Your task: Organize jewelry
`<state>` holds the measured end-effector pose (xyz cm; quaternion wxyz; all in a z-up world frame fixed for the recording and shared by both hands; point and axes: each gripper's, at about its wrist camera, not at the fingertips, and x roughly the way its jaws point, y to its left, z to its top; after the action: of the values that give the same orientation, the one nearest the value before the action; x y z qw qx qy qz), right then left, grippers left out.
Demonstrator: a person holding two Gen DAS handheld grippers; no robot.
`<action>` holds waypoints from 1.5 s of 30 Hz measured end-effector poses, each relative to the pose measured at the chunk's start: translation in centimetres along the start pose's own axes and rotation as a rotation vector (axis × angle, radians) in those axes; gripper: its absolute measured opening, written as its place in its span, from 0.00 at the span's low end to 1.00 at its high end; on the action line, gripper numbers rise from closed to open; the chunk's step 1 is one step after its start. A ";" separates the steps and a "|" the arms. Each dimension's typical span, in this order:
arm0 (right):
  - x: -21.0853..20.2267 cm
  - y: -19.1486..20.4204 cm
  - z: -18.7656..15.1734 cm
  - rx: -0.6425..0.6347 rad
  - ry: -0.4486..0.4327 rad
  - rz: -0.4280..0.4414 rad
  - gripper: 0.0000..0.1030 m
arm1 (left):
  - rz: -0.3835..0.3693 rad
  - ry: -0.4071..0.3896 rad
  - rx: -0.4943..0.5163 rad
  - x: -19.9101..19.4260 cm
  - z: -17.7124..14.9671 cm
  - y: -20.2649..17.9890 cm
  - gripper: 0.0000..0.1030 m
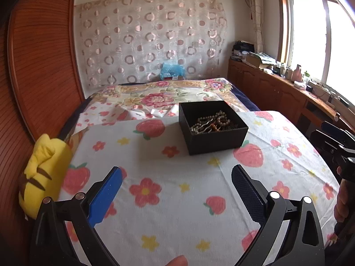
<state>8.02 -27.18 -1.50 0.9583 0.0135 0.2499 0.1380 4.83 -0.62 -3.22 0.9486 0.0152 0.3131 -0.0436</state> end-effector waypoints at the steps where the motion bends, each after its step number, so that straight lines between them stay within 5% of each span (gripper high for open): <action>1: -0.1 0.1 -0.2 0.004 -0.001 0.005 0.97 | -0.002 0.003 -0.007 -0.2 -0.3 0.1 0.92; 45: -0.7 0.9 -1.0 0.001 -0.004 -0.004 0.97 | 0.023 -0.027 -0.037 -0.7 -0.7 0.2 0.92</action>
<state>6.70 -26.51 -1.97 0.9590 0.0139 0.2481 0.1360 3.85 -0.33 -3.38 0.9533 0.0008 0.3007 -0.0272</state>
